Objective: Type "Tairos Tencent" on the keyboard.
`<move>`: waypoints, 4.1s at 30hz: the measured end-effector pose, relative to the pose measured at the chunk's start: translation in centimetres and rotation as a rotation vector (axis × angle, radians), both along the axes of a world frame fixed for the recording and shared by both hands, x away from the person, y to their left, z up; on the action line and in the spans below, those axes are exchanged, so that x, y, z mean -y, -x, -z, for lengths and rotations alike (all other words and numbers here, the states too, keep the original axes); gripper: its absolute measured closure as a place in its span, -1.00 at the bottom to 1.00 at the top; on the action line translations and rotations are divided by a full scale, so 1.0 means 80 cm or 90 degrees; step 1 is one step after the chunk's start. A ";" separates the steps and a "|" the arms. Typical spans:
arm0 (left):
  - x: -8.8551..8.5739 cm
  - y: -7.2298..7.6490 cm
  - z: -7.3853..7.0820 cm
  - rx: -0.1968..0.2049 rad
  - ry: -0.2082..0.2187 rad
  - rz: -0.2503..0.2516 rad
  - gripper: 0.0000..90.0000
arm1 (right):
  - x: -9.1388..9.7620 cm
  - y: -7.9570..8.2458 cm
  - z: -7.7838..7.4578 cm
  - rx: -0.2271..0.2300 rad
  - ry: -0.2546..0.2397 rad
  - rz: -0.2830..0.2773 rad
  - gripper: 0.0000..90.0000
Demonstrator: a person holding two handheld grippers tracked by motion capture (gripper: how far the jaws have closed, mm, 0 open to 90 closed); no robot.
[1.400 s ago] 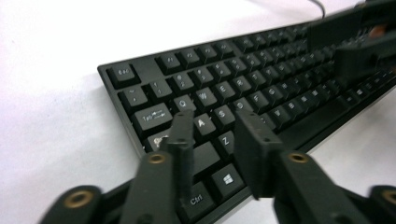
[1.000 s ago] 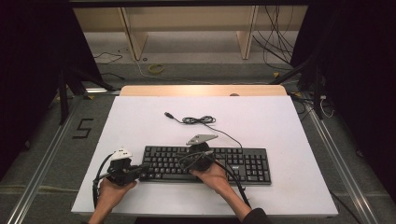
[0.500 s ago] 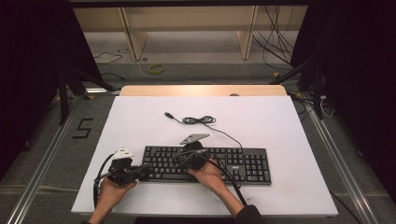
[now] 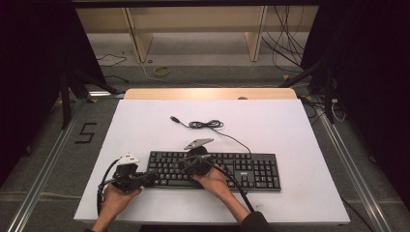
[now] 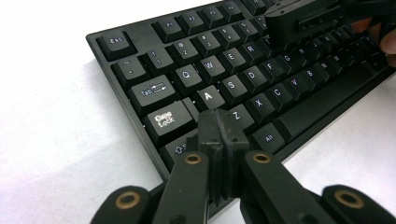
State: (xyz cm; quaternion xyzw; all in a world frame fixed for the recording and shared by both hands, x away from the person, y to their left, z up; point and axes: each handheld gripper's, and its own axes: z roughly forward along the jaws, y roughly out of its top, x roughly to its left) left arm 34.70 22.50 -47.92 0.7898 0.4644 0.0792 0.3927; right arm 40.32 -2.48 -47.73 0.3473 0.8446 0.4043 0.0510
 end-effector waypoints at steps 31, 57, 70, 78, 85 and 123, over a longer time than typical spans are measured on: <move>0.003 0.002 -0.004 0.009 0.003 0.000 0.95 | 0.002 0.003 -0.001 -0.005 0.000 0.006 1.00; 0.005 -0.002 -0.017 0.023 0.062 -0.017 0.14 | 0.034 0.014 -0.023 -0.005 -0.075 -0.014 0.42; 0.017 -0.012 -0.023 0.035 0.063 -0.008 -0.25 | 0.052 0.028 -0.025 -0.004 -0.080 -0.019 0.00; 0.020 -0.020 -0.026 0.036 0.058 -0.009 -0.28 | 0.062 0.035 -0.024 0.006 -0.091 -0.017 -0.07; 0.022 -0.029 -0.029 0.036 0.053 -0.007 -0.25 | 0.066 0.041 -0.024 0.004 -0.095 -0.026 -0.15; 0.064 -0.060 -0.005 -0.006 -0.031 0.056 0.98 | 0.074 0.055 -0.021 0.010 -0.096 -0.038 -0.21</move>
